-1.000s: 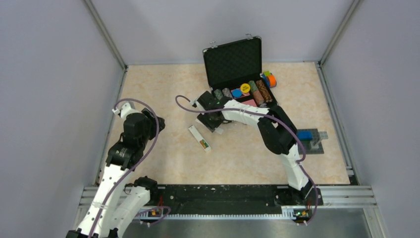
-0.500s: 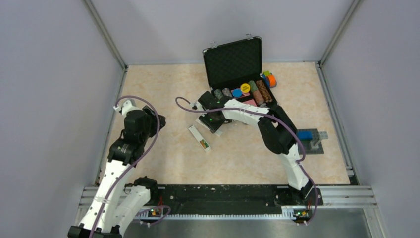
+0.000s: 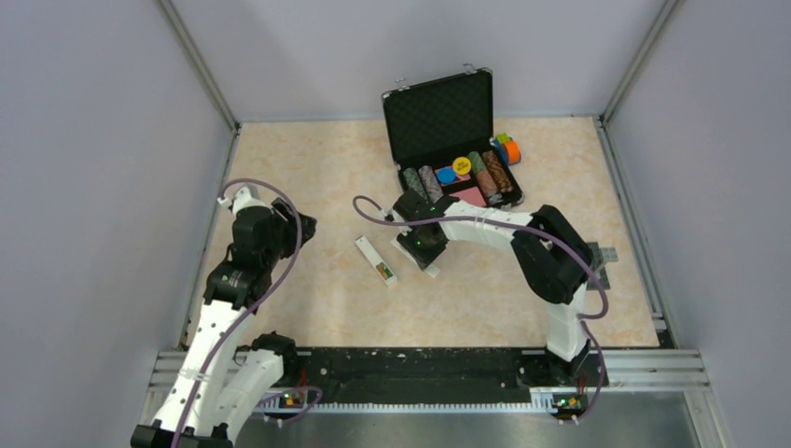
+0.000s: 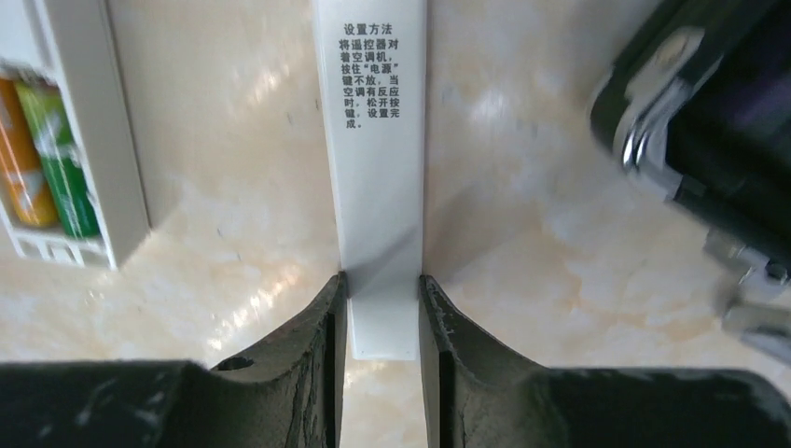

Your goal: Load the batteries into the remote control

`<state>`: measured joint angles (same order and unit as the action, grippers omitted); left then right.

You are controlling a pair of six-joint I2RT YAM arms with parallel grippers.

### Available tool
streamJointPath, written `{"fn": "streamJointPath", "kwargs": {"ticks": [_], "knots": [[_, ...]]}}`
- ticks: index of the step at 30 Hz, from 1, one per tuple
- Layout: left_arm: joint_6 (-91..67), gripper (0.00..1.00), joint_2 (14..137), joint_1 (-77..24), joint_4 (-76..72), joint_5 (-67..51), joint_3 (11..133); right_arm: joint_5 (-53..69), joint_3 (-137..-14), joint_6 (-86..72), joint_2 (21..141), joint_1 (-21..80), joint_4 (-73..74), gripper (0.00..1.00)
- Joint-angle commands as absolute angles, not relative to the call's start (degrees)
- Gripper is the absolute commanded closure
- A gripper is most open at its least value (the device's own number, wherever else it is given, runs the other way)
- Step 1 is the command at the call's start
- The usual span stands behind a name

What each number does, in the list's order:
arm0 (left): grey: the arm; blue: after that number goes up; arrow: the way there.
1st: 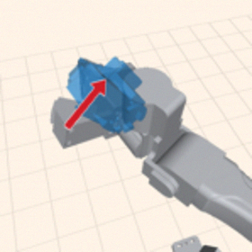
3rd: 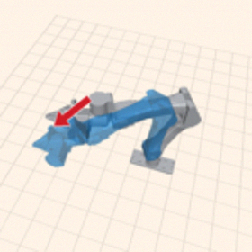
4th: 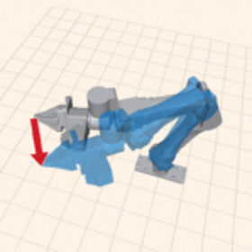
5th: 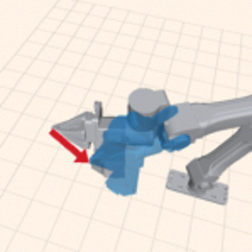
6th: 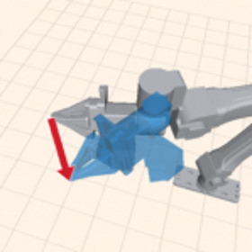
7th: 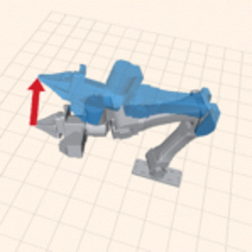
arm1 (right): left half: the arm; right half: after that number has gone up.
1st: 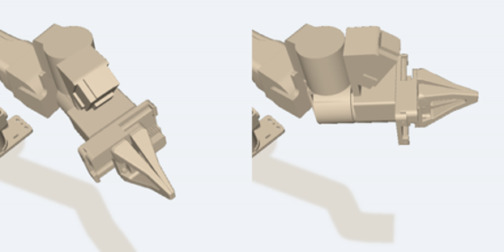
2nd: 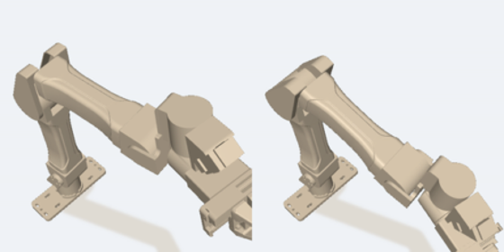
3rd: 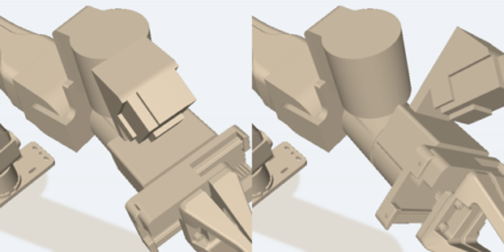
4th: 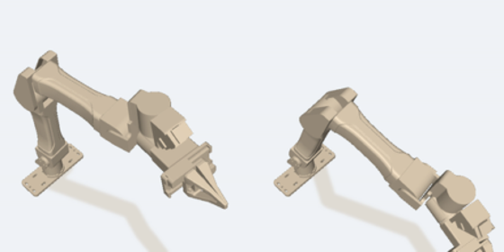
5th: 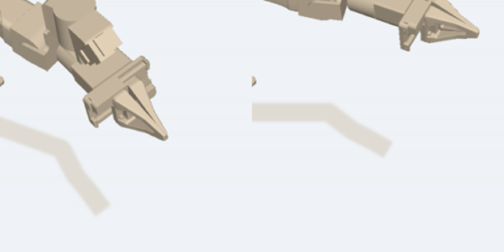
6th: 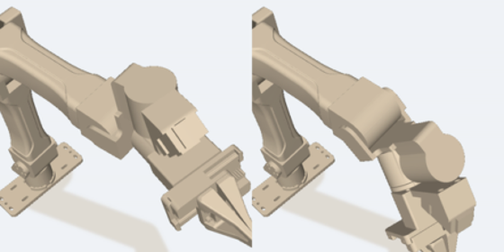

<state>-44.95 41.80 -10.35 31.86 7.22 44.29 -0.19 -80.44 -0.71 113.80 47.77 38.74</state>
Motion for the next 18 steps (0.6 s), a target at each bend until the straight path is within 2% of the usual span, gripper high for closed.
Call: {"fn": "streamJointPath", "kwargs": {"ticks": [1, 8, 14, 18], "knots": [[-43.6, 0.41, 43.38, -10.02, 25.53, -1.32, 42.92, -1.4, -74.43, -3.8, 107.32, 47.97, 40.4, 0.77], [-45.31, 0.42, 47.56, -10.11, 18.03, -15.76, 39.41, -2.57, -68.5, -7.73, 101.06, 48.66, 39.72, 0.76], [-47.13, 0.42, 49.72, -10.1, 15.55, -18.85, 37.34, -2.54, -66.32, -9.01, 98.91, 49.04, 38.14, 0.57], [-47.41, 0.42, 49.86, -10.11, 15.43, -18.09, 36.98, -1.4, -66.25, -8.66, 98.96, 49.41, 37.92, 0.51]]}}
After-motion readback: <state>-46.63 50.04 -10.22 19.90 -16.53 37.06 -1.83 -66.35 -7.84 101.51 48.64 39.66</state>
